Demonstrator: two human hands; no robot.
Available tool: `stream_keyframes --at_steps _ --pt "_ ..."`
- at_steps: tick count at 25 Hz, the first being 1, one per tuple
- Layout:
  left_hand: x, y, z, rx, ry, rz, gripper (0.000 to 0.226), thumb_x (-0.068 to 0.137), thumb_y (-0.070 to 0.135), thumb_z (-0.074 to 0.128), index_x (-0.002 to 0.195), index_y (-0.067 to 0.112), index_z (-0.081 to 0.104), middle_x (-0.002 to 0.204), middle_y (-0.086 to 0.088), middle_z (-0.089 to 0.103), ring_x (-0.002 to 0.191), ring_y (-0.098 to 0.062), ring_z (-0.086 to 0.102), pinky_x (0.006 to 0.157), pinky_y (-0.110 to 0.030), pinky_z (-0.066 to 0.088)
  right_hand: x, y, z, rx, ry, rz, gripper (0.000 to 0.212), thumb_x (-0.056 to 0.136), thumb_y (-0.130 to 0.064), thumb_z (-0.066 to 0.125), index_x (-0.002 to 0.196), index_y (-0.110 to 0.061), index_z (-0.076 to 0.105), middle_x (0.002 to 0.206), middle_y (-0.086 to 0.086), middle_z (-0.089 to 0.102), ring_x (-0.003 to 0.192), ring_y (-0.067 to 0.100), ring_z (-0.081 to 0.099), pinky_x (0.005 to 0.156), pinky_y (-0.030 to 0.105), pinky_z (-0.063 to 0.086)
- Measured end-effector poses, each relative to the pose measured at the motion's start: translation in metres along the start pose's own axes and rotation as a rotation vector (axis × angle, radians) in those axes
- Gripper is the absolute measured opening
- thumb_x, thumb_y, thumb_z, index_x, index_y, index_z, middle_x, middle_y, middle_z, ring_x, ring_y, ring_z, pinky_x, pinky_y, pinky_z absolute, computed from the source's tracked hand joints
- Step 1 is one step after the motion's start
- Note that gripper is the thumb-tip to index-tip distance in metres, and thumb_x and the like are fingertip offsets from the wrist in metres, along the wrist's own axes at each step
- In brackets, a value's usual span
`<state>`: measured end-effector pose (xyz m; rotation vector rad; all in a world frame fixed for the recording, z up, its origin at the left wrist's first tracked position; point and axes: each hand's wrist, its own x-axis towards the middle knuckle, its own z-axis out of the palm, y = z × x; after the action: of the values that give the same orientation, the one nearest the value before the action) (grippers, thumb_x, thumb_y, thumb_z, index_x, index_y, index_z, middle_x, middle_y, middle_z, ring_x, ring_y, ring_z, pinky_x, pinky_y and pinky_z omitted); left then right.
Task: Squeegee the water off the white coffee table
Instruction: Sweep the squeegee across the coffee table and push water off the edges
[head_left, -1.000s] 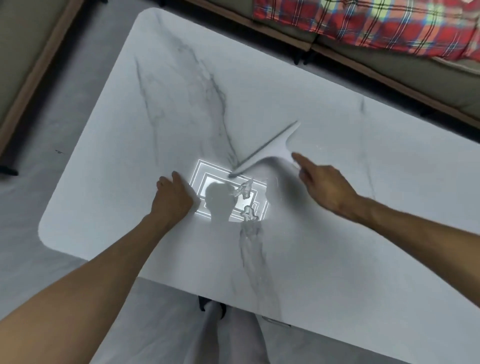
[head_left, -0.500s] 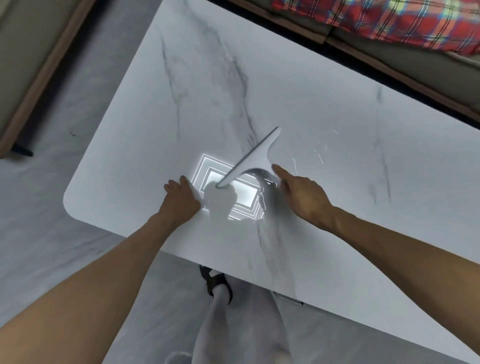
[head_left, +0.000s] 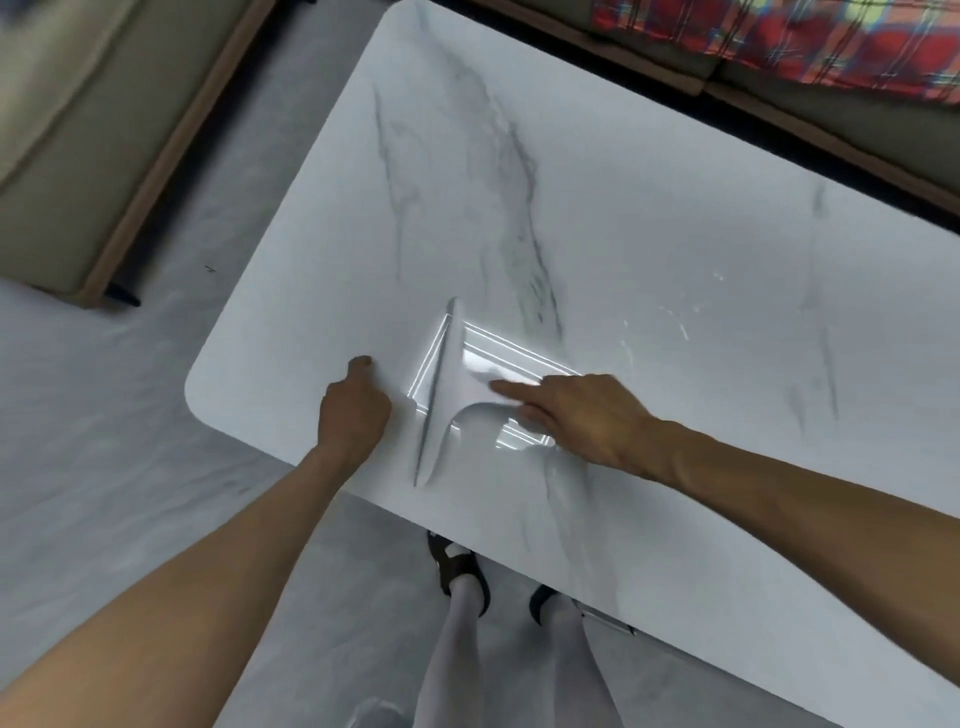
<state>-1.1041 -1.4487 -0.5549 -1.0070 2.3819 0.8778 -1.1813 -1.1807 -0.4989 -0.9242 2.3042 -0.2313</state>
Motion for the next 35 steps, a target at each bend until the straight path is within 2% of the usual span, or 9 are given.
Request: stream_keyframes --at_steps 5,12,15,17,18,20,22,27,35 --pt "-0.021 -0.011 0.01 0.125 -0.004 0.059 0.051 0.089 0.0 0.038 0.139 0.009 0.039 0.127 -0.019 0.057 0.11 -0.039 0.056 0.088 -0.036 0.043 0.025 -0.021 0.031 -0.061 -0.064 -0.141 0.044 0.102 -0.036 0.033 0.143 -0.051 0.028 0.104 -0.002 0.06 0.09 0.025 0.061 0.066 0.035 0.043" --pt "-0.018 0.023 0.056 0.394 -0.128 0.037 0.047 0.091 -0.023 0.016 0.136 -0.032 0.006 0.145 -0.05 0.008 0.127 -0.069 0.025 0.107 -0.066 0.029 -0.078 0.122 -0.001 -0.043 -0.059 0.189 0.047 0.099 -0.038 0.031 0.139 -0.061 0.024 0.102 -0.009 0.059 0.098 0.022 0.061 0.075 0.034 0.047" --pt "-0.013 0.02 0.046 0.267 -0.18 0.045 0.042 0.086 -0.026 0.023 0.126 -0.039 0.018 0.135 -0.057 0.021 0.116 -0.07 0.039 0.1 -0.065 0.038 -0.11 0.15 -0.017 -0.131 -0.035 0.313 0.044 0.1 -0.04 0.027 0.14 -0.059 0.027 0.092 -0.011 0.058 0.089 0.022 0.062 0.069 0.034 0.047" --pt "-0.014 0.031 0.039 0.373 -0.14 0.207 0.03 0.067 -0.014 0.06 0.094 -0.024 0.066 0.102 -0.041 0.065 0.081 -0.047 0.07 0.069 -0.038 0.06 -0.108 0.14 -0.021 -0.141 -0.006 0.297 0.044 0.099 -0.04 0.028 0.139 -0.058 0.029 0.094 -0.011 0.06 0.09 0.023 0.062 0.069 0.034 0.047" --pt "-0.018 0.032 0.033 0.248 -0.131 0.201 0.03 0.055 -0.011 0.07 0.084 -0.008 0.075 0.086 -0.026 0.073 0.065 -0.035 0.072 0.052 -0.028 0.054 -0.1 0.125 -0.019 -0.126 0.001 0.251 0.044 0.099 -0.04 0.029 0.139 -0.058 0.029 0.098 -0.011 0.061 0.093 0.023 0.062 0.071 0.034 0.048" --pt "-0.027 0.032 0.015 -0.171 -0.175 -0.034 0.041 0.069 -0.011 0.061 0.109 0.0 0.067 0.098 -0.022 0.07 0.079 -0.034 0.068 0.063 -0.028 0.048 -0.071 0.079 -0.006 -0.033 -0.01 0.115 0.042 0.099 -0.042 0.031 0.138 -0.059 0.031 0.111 -0.011 0.063 0.104 0.022 0.061 0.078 0.034 0.048" --pt "-0.019 0.006 0.01 -0.101 0.002 -0.124 0.048 0.085 0.001 0.043 0.13 0.013 0.05 0.121 -0.016 0.063 0.1 -0.033 0.06 0.079 -0.03 0.045 -0.031 0.024 0.017 0.071 -0.043 -0.017 0.042 0.1 -0.039 0.033 0.138 -0.057 0.031 0.115 -0.006 0.062 0.106 0.023 0.06 0.081 0.038 0.048" --pt "-0.021 -0.041 -0.013 -0.048 0.163 -0.234 0.045 0.093 0.01 0.037 0.137 0.015 0.044 0.133 -0.013 0.058 0.118 -0.035 0.056 0.095 -0.038 0.045 0.051 -0.077 0.065 0.036 -0.028 -0.246 0.043 0.101 -0.03 0.037 0.14 -0.05 0.036 0.085 -0.002 0.052 0.083 0.026 0.06 0.065 0.034 0.04" --pt "-0.028 -0.028 0.013 0.09 0.022 -0.022 0.051 0.084 0.0 0.044 0.134 0.009 0.04 0.131 -0.013 0.054 0.115 -0.035 0.054 0.088 -0.034 0.04 0.017 0.025 0.038 0.039 0.061 -0.011 0.045 0.097 -0.039 0.041 0.137 -0.058 0.031 0.094 -0.007 0.061 0.092 0.022 0.062 0.066 0.034 0.044"
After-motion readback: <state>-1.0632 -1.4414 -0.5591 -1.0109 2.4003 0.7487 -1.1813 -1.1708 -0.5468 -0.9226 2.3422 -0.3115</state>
